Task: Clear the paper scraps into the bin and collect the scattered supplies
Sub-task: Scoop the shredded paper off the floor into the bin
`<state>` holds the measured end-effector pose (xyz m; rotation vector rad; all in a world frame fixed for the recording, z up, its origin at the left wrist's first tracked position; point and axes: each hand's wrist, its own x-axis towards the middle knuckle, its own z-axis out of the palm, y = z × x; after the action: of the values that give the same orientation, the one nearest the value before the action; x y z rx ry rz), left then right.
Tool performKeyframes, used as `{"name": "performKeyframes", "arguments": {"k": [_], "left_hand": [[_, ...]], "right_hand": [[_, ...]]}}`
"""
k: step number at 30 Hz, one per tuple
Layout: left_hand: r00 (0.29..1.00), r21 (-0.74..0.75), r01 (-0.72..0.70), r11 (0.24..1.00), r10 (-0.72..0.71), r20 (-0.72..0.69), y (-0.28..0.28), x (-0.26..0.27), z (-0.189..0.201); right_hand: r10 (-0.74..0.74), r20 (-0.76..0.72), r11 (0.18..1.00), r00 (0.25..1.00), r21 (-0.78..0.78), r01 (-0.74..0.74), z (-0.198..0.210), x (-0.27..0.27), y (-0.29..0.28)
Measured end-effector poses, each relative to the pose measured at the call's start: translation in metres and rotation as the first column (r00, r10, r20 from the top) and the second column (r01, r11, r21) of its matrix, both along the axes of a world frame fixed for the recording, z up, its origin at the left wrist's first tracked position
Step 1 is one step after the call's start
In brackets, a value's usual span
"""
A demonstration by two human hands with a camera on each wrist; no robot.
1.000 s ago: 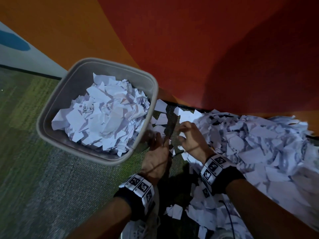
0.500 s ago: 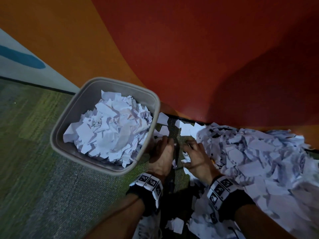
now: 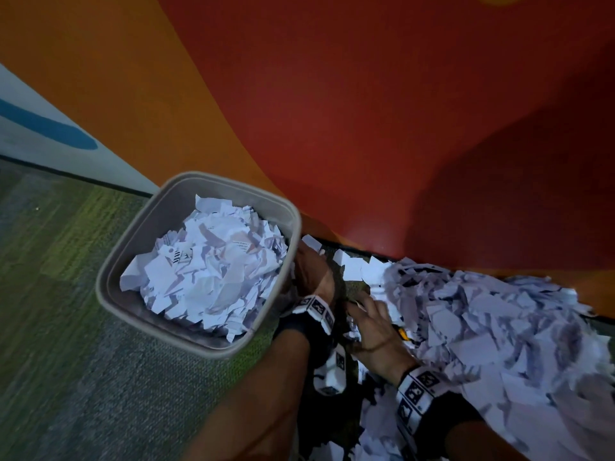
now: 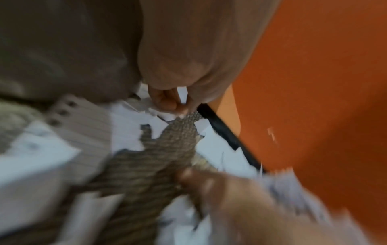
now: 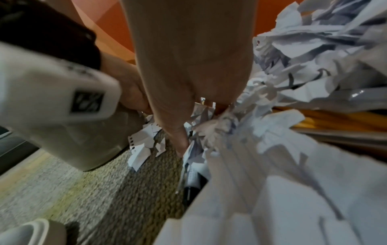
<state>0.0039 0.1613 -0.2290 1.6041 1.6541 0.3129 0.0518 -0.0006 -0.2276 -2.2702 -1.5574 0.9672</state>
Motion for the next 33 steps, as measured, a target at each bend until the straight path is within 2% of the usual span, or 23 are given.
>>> {"name": "performKeyframes", "arguments": {"k": [3, 6, 9, 13, 15, 18, 19, 21, 23, 27, 30, 31, 32, 33], "left_hand": [[0.998, -0.022, -0.069, 0.997, 0.069, -0.014, 0.016, 0.004, -0.001], [0.994, -0.011, -0.109, 0.994, 0.109, 0.019, 0.022, 0.005, -0.007], [0.992, 0.021, -0.125, 0.992, 0.125, -0.006, 0.017, 0.004, -0.001], [0.997, 0.007, 0.028, 1.0, -0.027, -0.07, 0.006, -0.006, 0.002], [0.976, 0.078, 0.157, 0.984, -0.143, -0.162, -0.003, -0.011, -0.003], [0.833, 0.205, 0.391, 0.897, -0.251, -0.493, -0.017, -0.01, -0.005], [0.793, 0.226, 0.439, 0.869, -0.257, -0.553, -0.019, -0.008, -0.002], [0.769, 0.209, 0.479, 0.853, -0.292, -0.569, -0.021, -0.002, -0.006], [0.766, 0.107, 0.452, 0.886, -0.323, -0.555, -0.02, 0.004, -0.006], [0.763, 0.066, 0.39, 0.918, -0.282, -0.582, -0.016, 0.012, -0.001], [0.68, 0.054, 0.512, 0.857, -0.366, -0.636, -0.013, 0.013, -0.001], [0.688, 0.089, 0.541, 0.836, -0.379, -0.619, -0.014, 0.009, -0.003], [0.706, 0.07, 0.545, 0.835, -0.413, -0.575, -0.014, 0.004, -0.002], [0.693, 0.048, 0.566, 0.823, -0.444, -0.567, -0.014, -0.002, -0.001]], "right_hand": [[-0.015, -0.079, 1.0, 0.997, 0.016, 0.016, -0.005, 0.004, -0.001], [-0.018, -0.067, 0.999, 0.998, 0.042, 0.021, -0.008, 0.006, -0.001], [-0.031, -0.069, 0.997, 0.997, 0.063, 0.036, -0.007, 0.006, -0.003], [-0.036, -0.07, 0.997, 0.997, 0.063, 0.04, -0.004, 0.005, -0.002], [-0.028, -0.046, 0.998, 0.999, 0.047, 0.03, -0.003, 0.005, -0.001], [-0.029, -0.029, 0.999, 0.999, 0.025, 0.029, -0.001, 0.004, 0.001], [-0.032, -0.024, 0.999, 0.999, 0.023, 0.033, -0.001, 0.004, 0.002], [-0.038, -0.023, 0.999, 0.999, 0.023, 0.039, -0.002, 0.003, 0.002], [-0.044, -0.032, 0.999, 0.999, 0.026, 0.045, -0.003, 0.003, 0.001], [-0.05, -0.051, 0.998, 0.997, 0.043, 0.053, -0.002, 0.003, 0.001], [-0.048, -0.049, 0.998, 0.998, 0.032, 0.049, -0.001, 0.002, 0.001], [-0.045, -0.038, 0.998, 0.998, 0.03, 0.046, -0.001, 0.003, 0.001], [-0.039, -0.026, 0.999, 0.999, 0.028, 0.039, -0.001, 0.003, 0.001], [-0.03, -0.014, 0.999, 0.999, 0.025, 0.03, -0.002, 0.003, 0.002]]}}
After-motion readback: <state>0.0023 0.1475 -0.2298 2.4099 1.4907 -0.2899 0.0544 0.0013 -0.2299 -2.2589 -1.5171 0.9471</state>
